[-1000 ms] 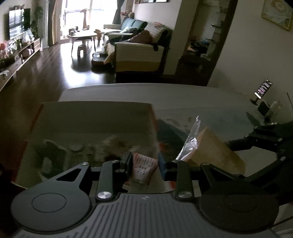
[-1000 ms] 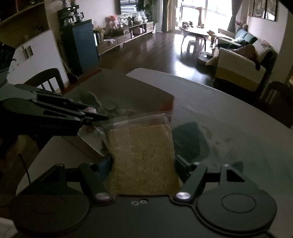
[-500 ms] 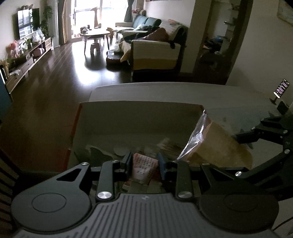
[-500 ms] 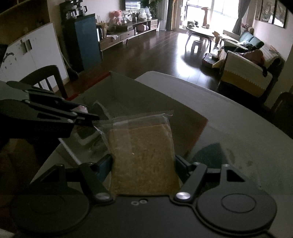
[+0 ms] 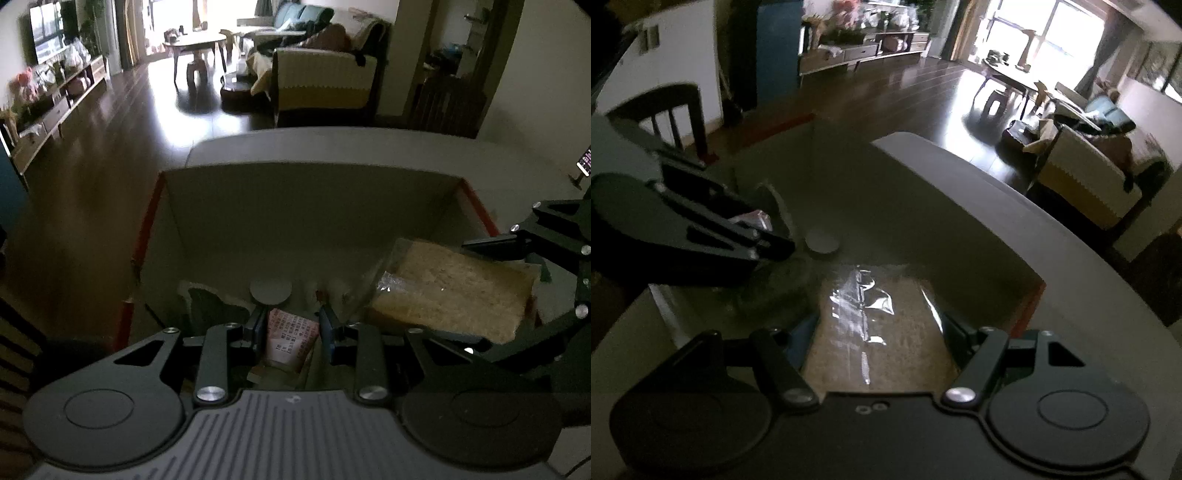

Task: Organize objects
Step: 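Open left tool to drop sauce packet while right tool releases bagged bread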

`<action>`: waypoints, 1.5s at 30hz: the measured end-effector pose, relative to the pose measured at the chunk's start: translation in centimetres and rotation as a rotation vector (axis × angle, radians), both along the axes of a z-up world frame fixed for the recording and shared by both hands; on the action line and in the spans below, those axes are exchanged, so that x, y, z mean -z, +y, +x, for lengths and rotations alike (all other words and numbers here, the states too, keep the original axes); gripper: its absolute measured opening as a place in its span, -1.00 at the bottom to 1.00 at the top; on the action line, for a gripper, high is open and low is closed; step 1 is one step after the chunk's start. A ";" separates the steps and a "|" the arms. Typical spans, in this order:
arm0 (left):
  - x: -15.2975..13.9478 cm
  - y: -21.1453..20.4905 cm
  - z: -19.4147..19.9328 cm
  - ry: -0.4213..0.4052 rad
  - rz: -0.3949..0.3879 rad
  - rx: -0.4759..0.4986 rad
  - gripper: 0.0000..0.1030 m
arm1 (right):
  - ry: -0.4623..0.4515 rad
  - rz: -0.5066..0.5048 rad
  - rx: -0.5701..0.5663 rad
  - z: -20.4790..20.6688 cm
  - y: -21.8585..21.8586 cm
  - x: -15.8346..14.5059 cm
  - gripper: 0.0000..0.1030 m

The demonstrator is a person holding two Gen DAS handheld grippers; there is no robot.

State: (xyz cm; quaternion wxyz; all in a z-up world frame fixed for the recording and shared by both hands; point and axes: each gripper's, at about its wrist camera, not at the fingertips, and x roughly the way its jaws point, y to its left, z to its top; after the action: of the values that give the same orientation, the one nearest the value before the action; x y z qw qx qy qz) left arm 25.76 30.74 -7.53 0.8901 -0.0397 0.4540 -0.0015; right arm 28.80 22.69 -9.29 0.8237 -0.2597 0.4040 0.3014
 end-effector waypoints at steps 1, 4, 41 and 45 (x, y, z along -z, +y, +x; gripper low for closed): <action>0.3 0.3 0.4 0.011 -0.005 0.001 -0.44 | -0.009 -0.011 -0.011 -0.2 0.2 0.2 0.38; 1.1 0.5 0.8 0.036 -0.011 0.004 -0.44 | -0.031 -0.035 -0.037 -0.8 0.9 0.5 0.38; -3.3 0.2 -3.4 -0.063 -0.066 -0.029 0.37 | -0.009 0.151 -0.023 -3.7 -4.0 -6.0 0.55; -4.5 -0.4 -4.6 -0.097 -0.065 -0.019 0.38 | -0.013 0.201 -0.028 -4.3 -5.3 -7.4 0.58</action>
State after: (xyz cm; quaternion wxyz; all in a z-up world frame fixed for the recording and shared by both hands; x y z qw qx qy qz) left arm 21.19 30.35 -3.05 0.9093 -0.0728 0.4095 -0.0097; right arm 24.54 17.39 -1.92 0.8440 -0.1833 0.3625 0.3503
